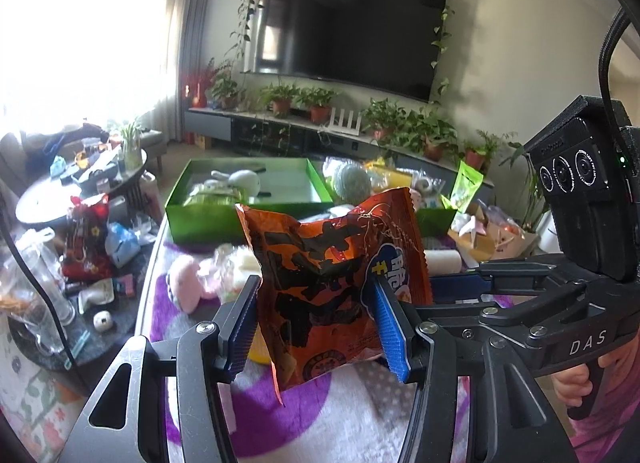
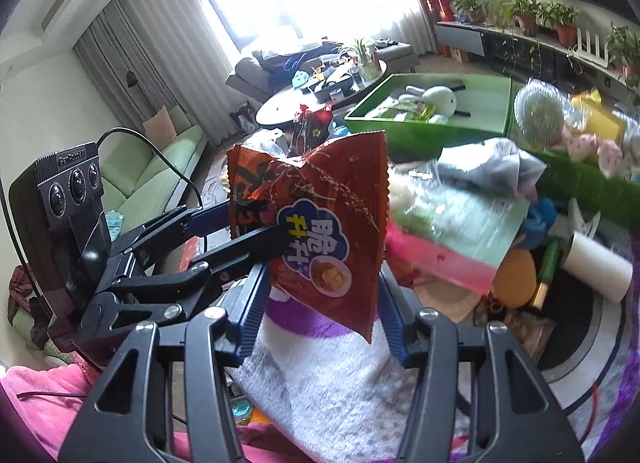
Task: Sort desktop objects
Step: 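Lift the orange snack bag and carry it over the green box with both grippers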
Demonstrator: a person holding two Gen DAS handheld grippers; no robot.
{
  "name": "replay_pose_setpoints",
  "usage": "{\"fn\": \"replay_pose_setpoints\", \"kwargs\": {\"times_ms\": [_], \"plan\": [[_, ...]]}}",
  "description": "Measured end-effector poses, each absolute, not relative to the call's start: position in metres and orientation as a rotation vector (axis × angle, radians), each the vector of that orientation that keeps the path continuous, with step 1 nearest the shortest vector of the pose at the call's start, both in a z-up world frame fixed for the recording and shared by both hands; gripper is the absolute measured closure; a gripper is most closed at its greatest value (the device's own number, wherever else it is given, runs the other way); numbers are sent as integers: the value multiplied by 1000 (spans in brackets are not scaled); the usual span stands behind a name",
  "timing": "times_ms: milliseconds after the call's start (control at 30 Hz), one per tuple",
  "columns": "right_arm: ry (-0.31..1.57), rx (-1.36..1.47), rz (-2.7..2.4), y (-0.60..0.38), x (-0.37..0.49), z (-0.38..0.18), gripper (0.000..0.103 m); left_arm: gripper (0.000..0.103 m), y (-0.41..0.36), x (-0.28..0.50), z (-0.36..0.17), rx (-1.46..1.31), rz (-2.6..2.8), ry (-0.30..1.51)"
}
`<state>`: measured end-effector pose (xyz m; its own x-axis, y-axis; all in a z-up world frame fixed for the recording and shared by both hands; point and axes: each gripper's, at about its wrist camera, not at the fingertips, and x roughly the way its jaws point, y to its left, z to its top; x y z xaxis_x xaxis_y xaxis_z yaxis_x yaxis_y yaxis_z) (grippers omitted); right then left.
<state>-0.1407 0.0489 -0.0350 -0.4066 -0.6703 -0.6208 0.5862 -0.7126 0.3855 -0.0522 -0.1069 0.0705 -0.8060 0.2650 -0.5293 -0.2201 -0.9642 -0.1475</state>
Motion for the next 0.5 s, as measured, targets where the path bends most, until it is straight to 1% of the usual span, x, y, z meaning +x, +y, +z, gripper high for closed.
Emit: {"fn": "replay_pose_setpoints", "kwargs": {"times_ms": [300, 500], "plan": [[-126, 964, -2169, 48, -153, -25, 52, 48, -110, -69, 79, -796, 2772, -107], [-87, 938, -2187, 43, -160, -22, 52, 48, -116, -77, 79, -784, 2782, -113]]}}
